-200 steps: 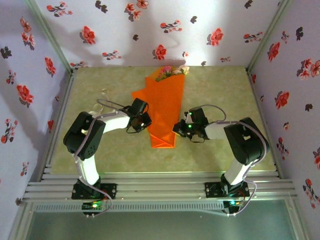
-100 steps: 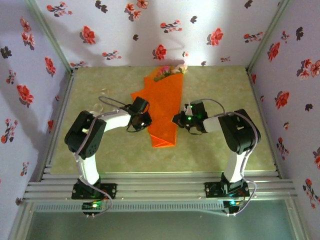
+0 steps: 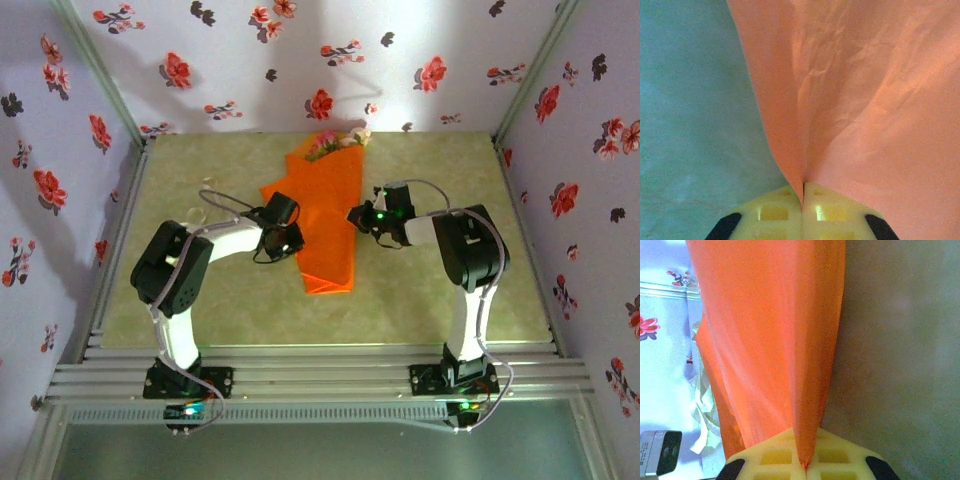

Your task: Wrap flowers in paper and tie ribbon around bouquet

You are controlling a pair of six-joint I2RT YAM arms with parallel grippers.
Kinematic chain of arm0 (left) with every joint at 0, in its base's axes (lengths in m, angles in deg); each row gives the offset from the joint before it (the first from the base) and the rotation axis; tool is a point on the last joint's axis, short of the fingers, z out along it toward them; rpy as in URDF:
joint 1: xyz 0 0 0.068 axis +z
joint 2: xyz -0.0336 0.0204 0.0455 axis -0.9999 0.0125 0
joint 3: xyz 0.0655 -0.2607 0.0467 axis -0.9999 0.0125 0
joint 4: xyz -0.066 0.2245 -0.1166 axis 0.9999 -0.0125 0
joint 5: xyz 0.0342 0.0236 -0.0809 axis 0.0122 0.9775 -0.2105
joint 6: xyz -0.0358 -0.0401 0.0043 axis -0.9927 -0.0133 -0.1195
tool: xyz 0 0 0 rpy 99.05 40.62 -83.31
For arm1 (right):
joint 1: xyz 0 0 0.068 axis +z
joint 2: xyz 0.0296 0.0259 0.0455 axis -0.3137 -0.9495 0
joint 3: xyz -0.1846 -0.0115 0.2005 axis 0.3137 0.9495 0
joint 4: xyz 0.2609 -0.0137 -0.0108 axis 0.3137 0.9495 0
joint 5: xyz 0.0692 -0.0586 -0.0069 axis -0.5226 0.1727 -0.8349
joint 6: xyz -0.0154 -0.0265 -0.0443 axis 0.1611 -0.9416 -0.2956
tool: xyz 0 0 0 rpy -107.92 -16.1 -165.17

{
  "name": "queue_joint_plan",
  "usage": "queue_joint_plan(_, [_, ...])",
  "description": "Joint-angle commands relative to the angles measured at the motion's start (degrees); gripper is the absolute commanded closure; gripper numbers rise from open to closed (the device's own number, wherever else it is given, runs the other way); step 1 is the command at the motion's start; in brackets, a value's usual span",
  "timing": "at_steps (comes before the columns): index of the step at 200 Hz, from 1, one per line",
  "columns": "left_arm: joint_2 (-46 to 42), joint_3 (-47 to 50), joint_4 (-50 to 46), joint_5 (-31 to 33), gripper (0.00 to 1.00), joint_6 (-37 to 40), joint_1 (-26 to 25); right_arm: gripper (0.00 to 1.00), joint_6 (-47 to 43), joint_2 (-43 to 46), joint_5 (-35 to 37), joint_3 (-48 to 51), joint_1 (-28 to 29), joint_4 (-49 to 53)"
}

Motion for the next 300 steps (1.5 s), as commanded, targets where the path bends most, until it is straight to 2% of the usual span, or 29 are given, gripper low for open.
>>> queue_joint_plan(1, [3.02,0.68,-6.49,4.18,1.00,2.42,1.73,1.00,-0.36,1.28,3.04,-0.91,-0.70,1.21])
queue_joint_plan(4, [3.04,0.70,-6.50,4.18,1.00,2.45,1.81,0.98,-0.44,1.38,3.24,-1.05,-0.84,1.45])
queue_joint_plan(14, [3.02,0.70,-6.59,4.11,1.00,2.69,1.91,0.68,-0.70,1.41,3.83,-1.87,-1.05,2.36])
queue_joint_plan(20, [3.03,0.71,-6.55,4.01,1.00,2.95,1.92,0.54,-0.84,1.00,4.04,-2.88,-1.19,2.74])
queue_joint_plan(27, [2.93,0.66,-6.64,3.91,1.00,3.21,1.97,0.46,-1.04,0.20,4.20,-4.50,-1.21,3.71])
queue_joint_plan(35, [3.00,0.62,-6.81,3.83,1.00,3.35,2.01,0.43,-1.33,-1.19,4.14,-6.89,-1.28,5.56])
queue_joint_plan(50, [2.91,0.62,-6.77,3.55,1.00,3.54,2.18,0.45,-0.78,-4.04,4.24,-10.84,-1.25,7.34])
queue_joint_plan(62, [2.98,0.57,-6.78,3.22,1.00,3.87,2.25,0.54,-0.05,-6.32,4.21,-13.79,-1.36,8.28])
queue_joint_plan(72, [3.02,0.53,-6.77,3.04,1.00,3.90,2.36,0.70,0.24,-7.77,4.72,-16.32,-1.36,10.66])
queue_joint_plan(85, [3.11,0.45,-6.77,2.94,1.00,4.06,2.45,1.00,0.39,-8.62,5.47,-17.71,-1.47,11.44])
queue_joint_plan(132, [3.11,0.40,-6.77,1.62,1.00,4.67,2.78,1.00,-0.60,-2.94,10.76,-13.72,-2.55,12.57])
queue_joint_plan(178, [3.08,0.05,-6.70,-3.60,1.00,5.65,2.38,1.00,-0.10,2.90,9.67,-5.21,-2.79,11.34])
queue_joint_plan(195, [3.11,0.48,-6.94,-3.82,1.00,6.33,2.38,0.69,0.50,0.53,7.48,-6.02,-3.95,8.81])
queue_joint_plan(202, [3.29,0.46,-7.16,-3.91,1.00,6.68,2.40,0.60,1.22,-1.08,6.57,-7.13,-4.72,7.30])
queue_joint_plan(213, [3.54,0.12,-7.59,-4.20,1.00,7.38,2.45,0.55,1.65,-4.21,5.45,-10.59,-5.57,7.21])
queue_joint_plan(230, [4.07,-0.63,-8.23,-4.52,1.00,8.25,2.42,0.54,2.03,-9.06,3.89,-17.27,-6.21,8.87])
queue_joint_plan(246, [4.47,-1.64,-9.13,-4.53,1.00,8.97,2.52,0.55,2.13,-11.89,4.08,-22.06,-6.37,10.41])
queue_joint_plan(253, [4.52,-1.90,-9.23,-4.53,1.00,9.07,2.53,0.59,2.04,-12.60,4.65,-23.59,-6.49,11.18])
queue_joint_plan(258, [4.60,-2.00,-9.31,-4.53,1.00,9.17,2.58,0.66,2.29,-13.05,4.91,-24.32,-6.68,11.35])
queue_joint_plan(273, [4.70,-2.11,-9.38,-4.53,1.00,9.16,2.62,1.00,3.36,-13.78,5.79,-25.61,-7.33,10.98])
queue_joint_plan(294, [4.87,-2.02,-9.23,-4.61,1.00,8.99,2.62,1.00,2.87,-13.54,6.84,-26.25,-7.96,11.32])
queue_joint_plan(300, [4.97,-2.02,-9.23,-4.59,1.00,8.99,2.62,0.87,2.66,-13.68,6.80,-26.51,-8.06,11.56])
